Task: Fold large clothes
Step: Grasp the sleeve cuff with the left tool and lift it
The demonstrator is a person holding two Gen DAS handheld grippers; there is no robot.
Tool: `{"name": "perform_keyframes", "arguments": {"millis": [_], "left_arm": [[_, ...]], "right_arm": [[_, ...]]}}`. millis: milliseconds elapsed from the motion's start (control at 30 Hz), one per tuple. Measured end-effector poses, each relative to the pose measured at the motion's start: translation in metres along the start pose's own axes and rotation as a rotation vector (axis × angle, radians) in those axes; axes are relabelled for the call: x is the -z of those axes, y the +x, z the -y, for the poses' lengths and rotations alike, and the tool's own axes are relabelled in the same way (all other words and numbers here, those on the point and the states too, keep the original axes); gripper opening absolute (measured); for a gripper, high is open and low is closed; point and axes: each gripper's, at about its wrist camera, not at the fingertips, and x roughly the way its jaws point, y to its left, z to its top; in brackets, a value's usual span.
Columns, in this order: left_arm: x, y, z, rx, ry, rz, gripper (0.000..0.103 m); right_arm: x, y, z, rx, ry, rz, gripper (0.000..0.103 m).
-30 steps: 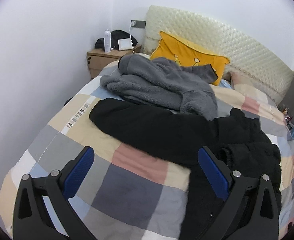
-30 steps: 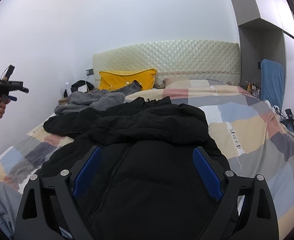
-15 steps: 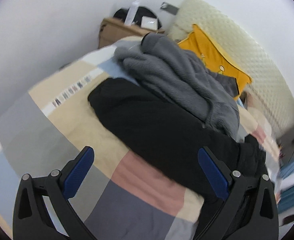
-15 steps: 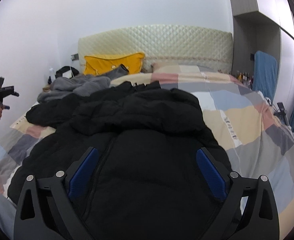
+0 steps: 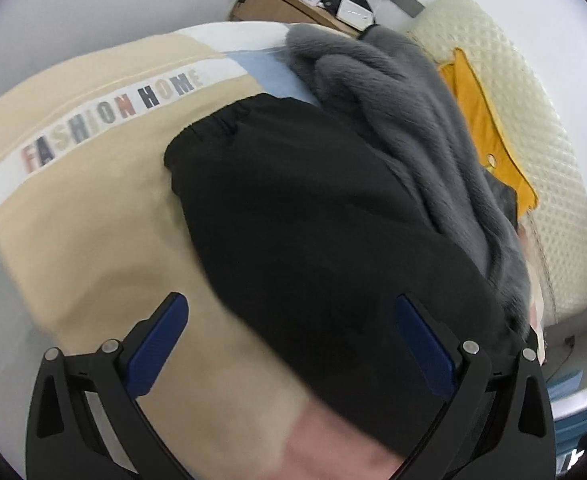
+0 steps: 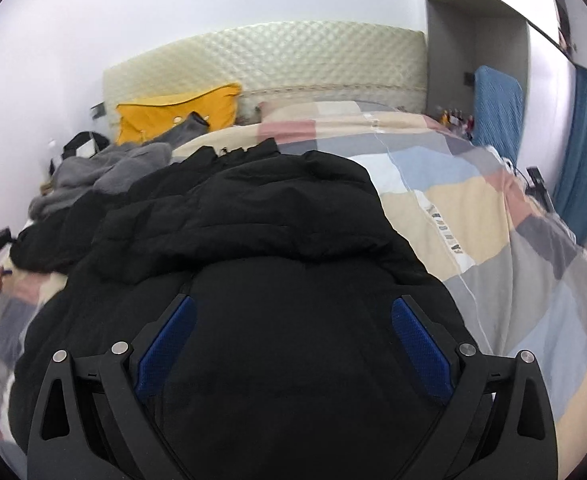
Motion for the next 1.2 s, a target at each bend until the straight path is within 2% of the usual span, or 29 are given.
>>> {"name": "perform_keyframes", "arguments": {"millis": [167,233,300,333,367,433,533,600,667,933,1200], "left_arm": [[-0.023,0.021,-0.018,0.128,-0.116,0.031,0.097],[-0.028,0.027,-0.020,0.137,-0.150,0.047,0.094],[-0.030,0.030,-0.014,0.094,-0.136,0.058,0.081],[-0.031,0.031,-0.013,0.074,-0.129,0.059,0.060],[-0.030,0.029,-0.012,0.088,-0.138,0.067,0.045],[-0.028,0.021,-0.011,0.133,-0.158,0.100,0.027],[-0.026,0.002,0.005,0.092,-0.106,0.133,0.013],[-0.027,-0.015,0.017,0.071,-0.093,0.152,0.010],[-0.027,-0.040,0.026,0.086,-0.100,0.178,0.008],[-0.012,-0.138,0.072,0.105,0.016,0.246,0.006],[0.003,-0.223,0.141,0.047,0.154,0.288,0.005]], "right_arm": [[-0.005,0.016,-0.009,0.025,-0.027,-0.012,0.099],[-0.004,0.019,-0.015,0.028,-0.051,-0.017,0.099],[-0.002,0.023,-0.020,0.023,-0.059,-0.036,0.099],[-0.001,0.024,-0.022,0.021,-0.059,-0.043,0.099],[-0.001,0.025,-0.023,0.017,-0.060,-0.051,0.099],[-0.001,0.022,-0.024,0.012,-0.066,-0.048,0.099],[-0.004,0.016,-0.026,0.009,-0.078,-0.028,0.099],[-0.005,0.011,-0.027,-0.003,-0.085,-0.016,0.099],[-0.006,0.006,-0.028,-0.020,-0.091,-0.007,0.099],[0.004,-0.017,-0.037,-0.115,-0.113,0.000,0.099],[0.002,-0.050,-0.022,-0.154,-0.110,0.077,0.099]]}}
